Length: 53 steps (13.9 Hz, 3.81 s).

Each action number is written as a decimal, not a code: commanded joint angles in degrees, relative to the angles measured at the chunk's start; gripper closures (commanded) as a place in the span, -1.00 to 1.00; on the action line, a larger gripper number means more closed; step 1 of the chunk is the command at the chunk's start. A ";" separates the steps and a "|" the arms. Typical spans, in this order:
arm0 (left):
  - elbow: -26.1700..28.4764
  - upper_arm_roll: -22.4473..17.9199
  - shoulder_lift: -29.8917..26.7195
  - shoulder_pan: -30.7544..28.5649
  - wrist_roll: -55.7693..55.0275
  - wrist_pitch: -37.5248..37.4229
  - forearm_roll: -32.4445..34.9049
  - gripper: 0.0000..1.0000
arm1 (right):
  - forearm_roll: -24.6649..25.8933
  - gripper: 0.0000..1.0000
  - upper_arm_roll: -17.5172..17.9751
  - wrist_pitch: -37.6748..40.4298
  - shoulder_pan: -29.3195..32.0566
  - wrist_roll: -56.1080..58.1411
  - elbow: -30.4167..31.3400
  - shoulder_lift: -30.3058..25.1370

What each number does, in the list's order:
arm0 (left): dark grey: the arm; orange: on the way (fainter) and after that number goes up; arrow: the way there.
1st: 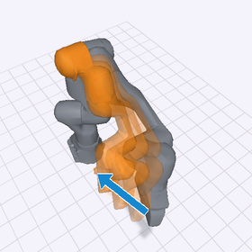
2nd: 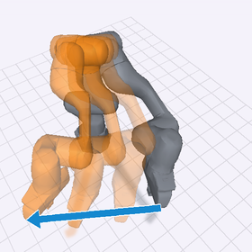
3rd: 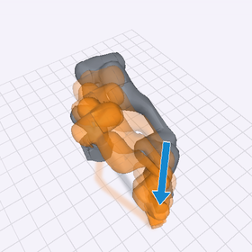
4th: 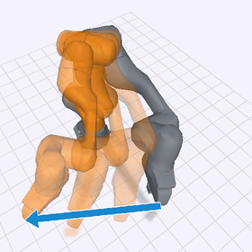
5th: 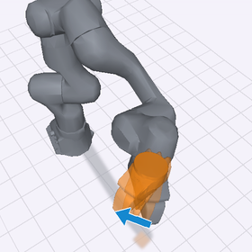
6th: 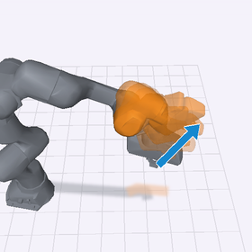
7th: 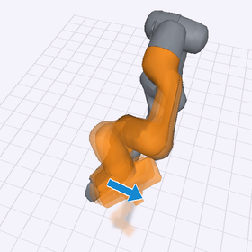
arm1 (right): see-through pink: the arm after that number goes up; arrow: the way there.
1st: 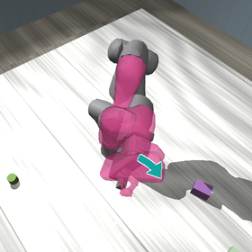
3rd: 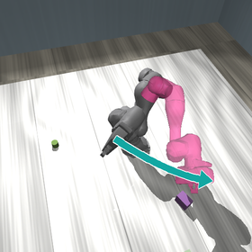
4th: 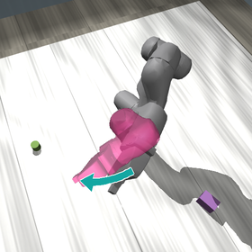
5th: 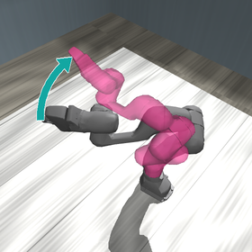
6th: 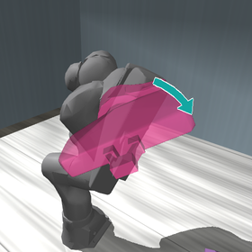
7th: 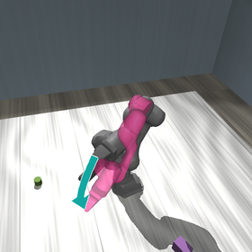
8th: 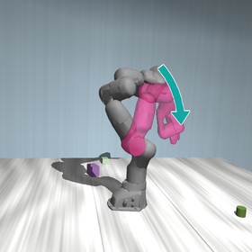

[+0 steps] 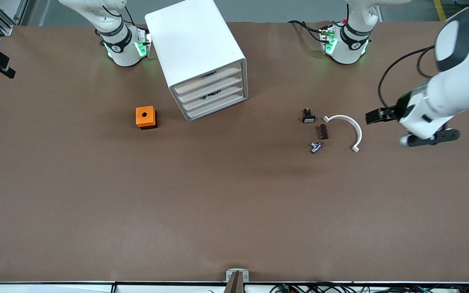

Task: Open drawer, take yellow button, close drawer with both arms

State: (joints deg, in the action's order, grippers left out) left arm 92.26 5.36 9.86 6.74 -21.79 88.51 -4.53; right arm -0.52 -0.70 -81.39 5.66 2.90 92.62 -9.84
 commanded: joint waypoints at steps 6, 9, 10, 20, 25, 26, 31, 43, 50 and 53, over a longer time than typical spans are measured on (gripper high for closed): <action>-6.56 -0.08 9.47 6.78 -17.82 -0.97 -2.76 -1.00 | -0.10 -1.00 -0.35 0.27 -0.12 -0.44 0.37 -0.97; -6.65 -0.08 12.37 10.73 -28.19 -0.97 -2.94 -1.00 | -0.10 -1.00 -0.35 0.27 -0.12 -0.44 0.37 -0.97; -6.65 0.01 12.98 11.36 -32.57 -0.97 -4.25 -1.00 | -0.10 -1.00 -0.35 0.27 -0.12 -0.44 0.46 -0.97; -10.25 0.18 21.60 20.23 -63.72 -2.46 -16.30 -1.00 | -0.10 -1.00 -0.35 0.36 -0.21 -0.44 0.46 -0.88; -12.19 0.45 24.76 20.95 -74.33 -11.08 -28.84 -1.00 | -0.10 -1.00 -0.35 0.36 -0.03 -0.44 0.46 -0.97; -12.62 0.45 25.55 21.03 -77.76 -11.08 -31.48 -1.00 | -0.10 -1.00 -0.44 0.44 -0.03 -0.44 0.46 -0.97; -15.52 0.45 29.60 21.56 -91.04 -11.08 -41.94 -1.00 | -0.10 -1.00 -0.44 0.45 -0.12 -0.44 0.37 -0.88; -15.62 0.45 37.16 24.11 -105.30 -11.08 -54.70 -1.00 | 0.16 -1.00 -0.44 -0.34 0.23 -0.53 -1.74 0.52; -15.18 0.45 37.60 27.36 -107.94 -14.42 -56.47 -1.00 | 2.09 -1.00 -0.79 -0.52 0.85 -0.53 -3.31 11.49; -14.82 0.45 38.47 27.98 -108.03 -14.42 -56.29 -1.00 | 6.48 -1.00 -0.71 -0.52 1.02 -0.53 -6.39 16.87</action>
State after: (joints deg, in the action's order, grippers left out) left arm 78.06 5.92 47.40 34.40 -128.58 75.10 -60.07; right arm 3.56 -1.81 -83.42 6.13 2.81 90.50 3.87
